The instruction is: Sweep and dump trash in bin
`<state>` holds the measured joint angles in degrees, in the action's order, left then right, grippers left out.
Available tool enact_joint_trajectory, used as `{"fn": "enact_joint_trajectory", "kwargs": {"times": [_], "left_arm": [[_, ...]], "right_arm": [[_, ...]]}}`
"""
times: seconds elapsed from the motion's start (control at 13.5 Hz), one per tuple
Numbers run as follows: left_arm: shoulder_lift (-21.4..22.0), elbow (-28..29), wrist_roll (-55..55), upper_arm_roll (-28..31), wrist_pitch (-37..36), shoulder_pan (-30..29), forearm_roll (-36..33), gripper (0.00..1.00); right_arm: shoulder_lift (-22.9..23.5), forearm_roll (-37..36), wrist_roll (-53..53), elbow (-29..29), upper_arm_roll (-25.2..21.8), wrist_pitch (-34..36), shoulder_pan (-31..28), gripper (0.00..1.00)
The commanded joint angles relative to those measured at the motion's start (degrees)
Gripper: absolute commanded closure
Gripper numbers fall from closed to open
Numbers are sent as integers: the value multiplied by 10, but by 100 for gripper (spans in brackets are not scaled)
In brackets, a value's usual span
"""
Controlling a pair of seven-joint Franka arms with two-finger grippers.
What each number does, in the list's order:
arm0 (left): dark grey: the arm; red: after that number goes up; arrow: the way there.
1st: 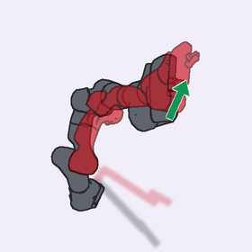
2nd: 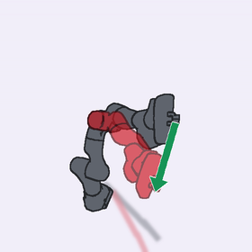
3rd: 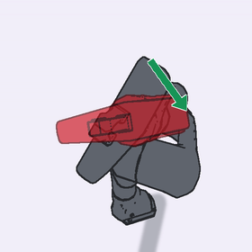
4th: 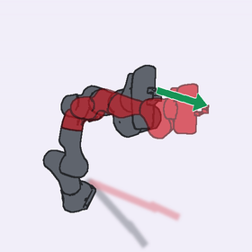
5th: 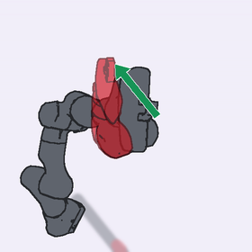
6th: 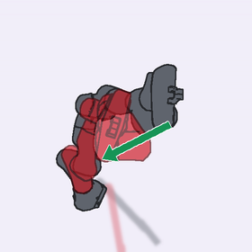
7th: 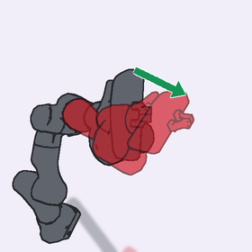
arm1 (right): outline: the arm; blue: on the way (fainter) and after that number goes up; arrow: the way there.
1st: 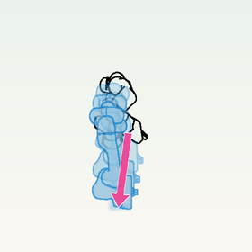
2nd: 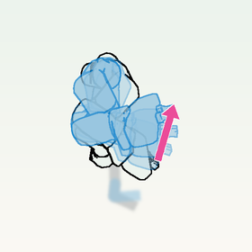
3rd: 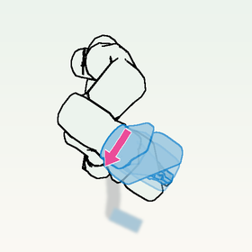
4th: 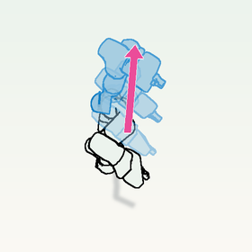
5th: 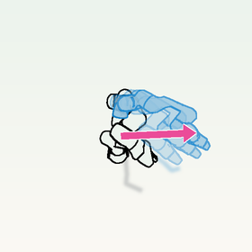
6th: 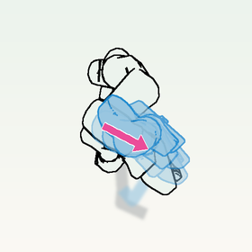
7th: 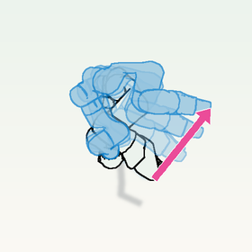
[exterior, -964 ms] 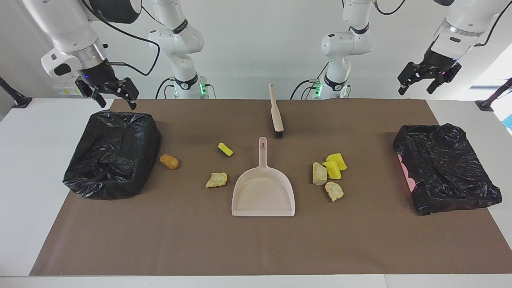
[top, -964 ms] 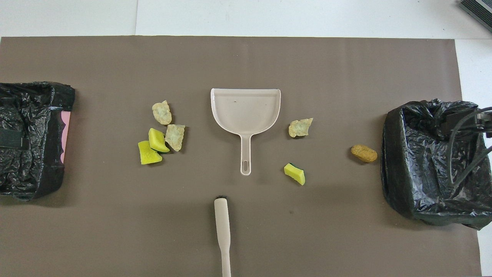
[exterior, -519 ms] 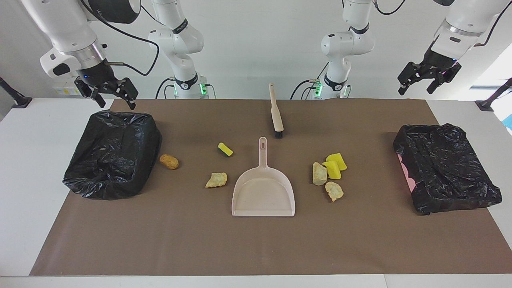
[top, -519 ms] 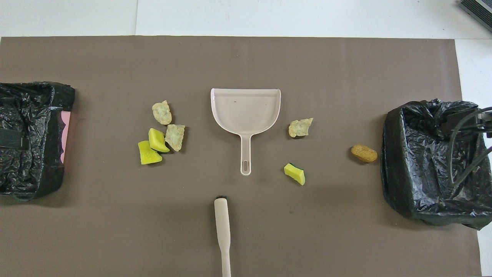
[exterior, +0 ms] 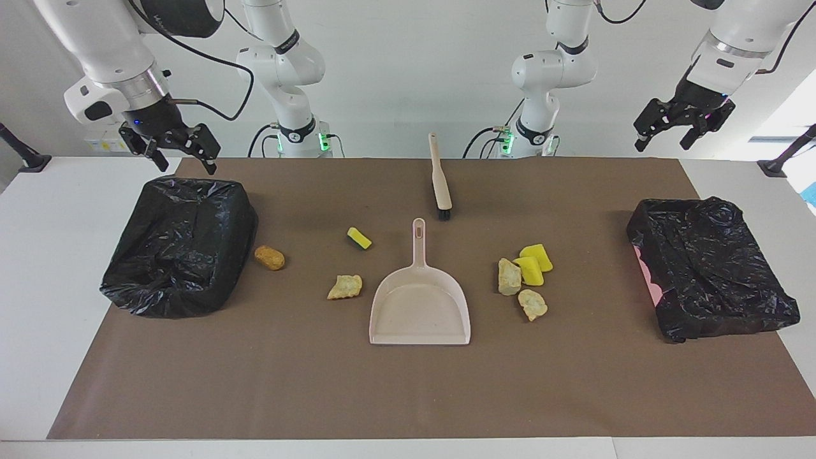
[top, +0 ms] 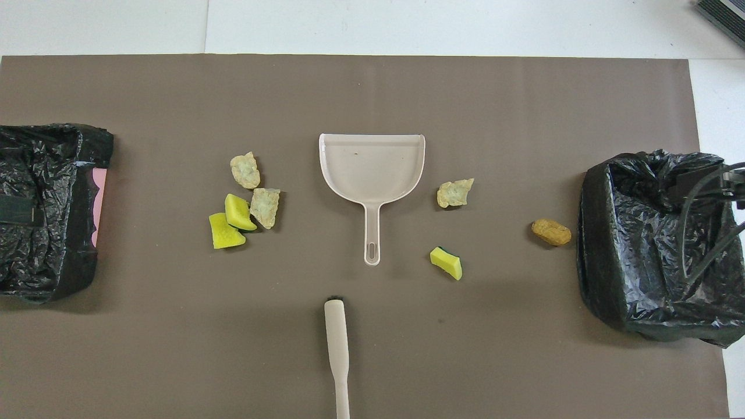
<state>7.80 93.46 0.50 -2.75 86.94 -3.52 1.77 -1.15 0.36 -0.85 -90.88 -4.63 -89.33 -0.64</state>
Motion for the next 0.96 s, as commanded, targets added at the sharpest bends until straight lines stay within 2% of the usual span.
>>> {"fn": "enact_joint_trajectory", "kwargs": {"times": [0.0,0.45,0.67,0.89], "left_arm": [[9,4,4,-1,-7,-3,3,0],[8,4,4,-1,-7,-3,3,0],[9,4,4,-1,-7,-3,3,0],[8,4,4,-1,-7,-3,3,0]], "right_arm": [[-12,-10,-11,-10,3,11,-3,0],[-11,-1,-18,-23,10,-2,5,0],[-5,0,-24,-49,10,-44,32,0],[20,0,-51,-63,11,-80,64,0]]}}
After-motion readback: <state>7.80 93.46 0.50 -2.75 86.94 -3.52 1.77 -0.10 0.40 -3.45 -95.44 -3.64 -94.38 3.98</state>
